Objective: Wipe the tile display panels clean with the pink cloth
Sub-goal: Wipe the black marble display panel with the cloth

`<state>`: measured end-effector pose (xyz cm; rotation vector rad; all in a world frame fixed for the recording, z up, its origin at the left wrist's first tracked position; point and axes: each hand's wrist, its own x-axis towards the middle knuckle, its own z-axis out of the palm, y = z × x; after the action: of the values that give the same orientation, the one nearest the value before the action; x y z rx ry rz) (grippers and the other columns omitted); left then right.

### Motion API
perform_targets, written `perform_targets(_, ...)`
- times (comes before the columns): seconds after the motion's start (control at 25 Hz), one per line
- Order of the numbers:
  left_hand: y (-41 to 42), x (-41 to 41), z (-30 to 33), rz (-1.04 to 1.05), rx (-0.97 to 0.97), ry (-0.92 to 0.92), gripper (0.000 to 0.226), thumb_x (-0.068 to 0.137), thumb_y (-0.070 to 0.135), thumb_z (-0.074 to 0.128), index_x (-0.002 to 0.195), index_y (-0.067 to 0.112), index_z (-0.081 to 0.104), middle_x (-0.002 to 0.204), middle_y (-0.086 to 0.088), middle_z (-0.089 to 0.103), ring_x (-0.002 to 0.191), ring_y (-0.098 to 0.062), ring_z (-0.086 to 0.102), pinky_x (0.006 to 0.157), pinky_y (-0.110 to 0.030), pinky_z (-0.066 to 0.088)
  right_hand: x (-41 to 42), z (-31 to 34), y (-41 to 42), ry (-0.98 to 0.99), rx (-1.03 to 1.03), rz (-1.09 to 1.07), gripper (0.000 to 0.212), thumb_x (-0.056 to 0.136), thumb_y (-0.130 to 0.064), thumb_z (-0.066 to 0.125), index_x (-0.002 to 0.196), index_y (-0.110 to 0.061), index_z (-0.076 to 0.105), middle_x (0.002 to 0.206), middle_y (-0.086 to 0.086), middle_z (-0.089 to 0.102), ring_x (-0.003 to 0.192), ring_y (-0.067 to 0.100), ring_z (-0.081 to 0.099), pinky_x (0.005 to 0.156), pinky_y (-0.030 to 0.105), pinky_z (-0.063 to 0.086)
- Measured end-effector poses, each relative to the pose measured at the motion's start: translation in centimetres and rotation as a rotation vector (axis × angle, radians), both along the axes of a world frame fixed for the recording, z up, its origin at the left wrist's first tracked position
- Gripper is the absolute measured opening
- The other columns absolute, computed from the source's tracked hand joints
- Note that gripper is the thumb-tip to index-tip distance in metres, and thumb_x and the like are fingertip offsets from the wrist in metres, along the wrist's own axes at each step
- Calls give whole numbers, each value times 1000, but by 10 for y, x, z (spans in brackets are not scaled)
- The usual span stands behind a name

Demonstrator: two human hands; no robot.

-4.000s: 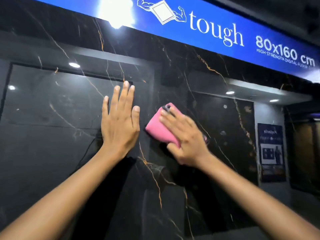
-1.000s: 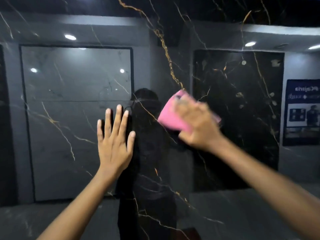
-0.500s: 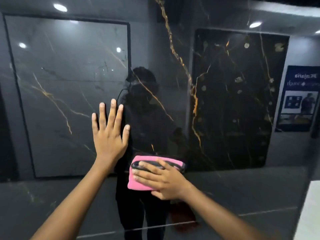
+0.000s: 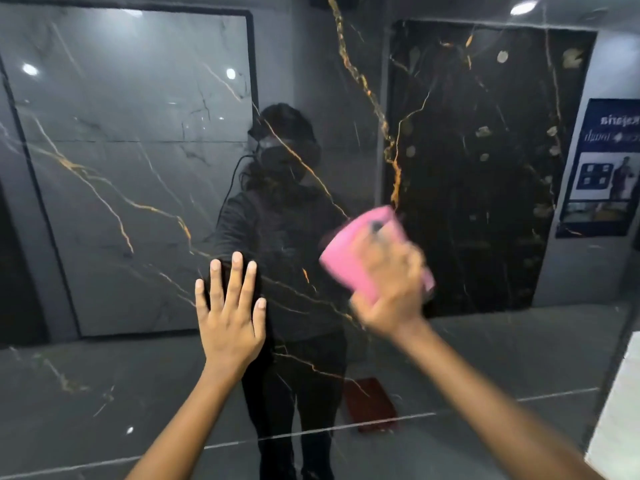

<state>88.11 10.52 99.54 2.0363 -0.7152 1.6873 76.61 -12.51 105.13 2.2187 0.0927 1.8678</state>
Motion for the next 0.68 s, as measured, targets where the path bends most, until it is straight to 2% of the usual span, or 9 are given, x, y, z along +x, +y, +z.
perform_targets(0.08, 3, 1, 5, -5, 22, 3, 55, 103, 37, 22, 156, 23, 12, 163, 6, 0, 151, -22, 0, 120, -44, 1, 3, -102, 49, 366, -494, -5, 85, 64, -37, 66, 144, -22, 40, 155, -3, 31, 147, 19, 20, 116, 43, 17)
perform_targets(0.16, 5, -3, 7, -15, 6, 33, 55, 103, 36, 24, 155, 23, 14, 163, 7, -1, 151, -21, 0, 120, -44, 0, -1, -141, 54, 565, -782, 1, 82, 71, -40, 66, 146, -26, 36, 155, -9, 35, 149, 15, 14, 120, 44, 3)
perform_targets(0.24, 3, -14, 0, -74, -53, 105, 56, 101, 35, 29, 155, 23, 17, 163, 10, -1, 151, -19, -1, 121, -42, -3, -7, -101, 26, 487, -687, 61, 76, 72, -35, 59, 144, -24, 38, 148, -5, 46, 142, 17, 30, 120, 41, 9)
perform_targets(0.36, 0, -24, -41, -101, 82, 79, 55, 103, 39, 23, 156, 29, 10, 163, 11, 0, 151, -18, 0, 120, -41, -2, -32, 20, -55, 126, -37, -13, 77, 66, -28, 58, 140, -17, 39, 138, 12, 55, 127, 30, 48, 105, 47, 37)
perform_targets(0.44, 2, -12, -56, -42, 188, 8, 54, 105, 39, 19, 156, 28, 8, 164, 7, 0, 151, -20, 0, 120, -43, 0, -54, 87, -108, -67, 355, -9, 74, 76, -30, 56, 146, -17, 36, 150, 10, 42, 140, 25, 36, 110, 49, 33)
perform_targets(0.48, 3, -5, -59, -24, 188, -10, 54, 105, 38, 20, 156, 26, 9, 164, 5, 1, 151, -22, 1, 120, -44, 1, -53, 95, -115, -147, 461, 9, 72, 80, -32, 54, 149, -17, 35, 155, 6, 35, 145, 19, 26, 114, 48, 27)
perform_targets(0.52, 3, -2, -62, -12, 174, -18, 54, 105, 38, 21, 156, 25, 10, 164, 3, 2, 151, -23, 2, 120, -44, 1, -47, 85, -107, -204, 503, 8, 72, 81, -31, 52, 150, -17, 35, 157, 5, 31, 147, 17, 21, 114, 45, 23)
perform_targets(0.6, 1, -1, -64, 11, 165, -45, 54, 105, 37, 22, 156, 24, 12, 164, 2, 3, 151, -24, 2, 120, -45, 2, -24, 17, -65, -176, 437, -21, 78, 73, -30, 52, 148, -15, 35, 156, 9, 30, 144, 25, 27, 108, 43, 29)
perform_targets(0.68, 1, -1, -63, -12, 177, -56, 54, 105, 36, 23, 156, 24, 11, 164, 3, 2, 151, -23, 1, 120, -44, 1, -9, -95, -2, 197, -34, -43, 81, 68, -33, 54, 144, -15, 35, 151, 9, 31, 131, 29, 45, 95, 47, 44)
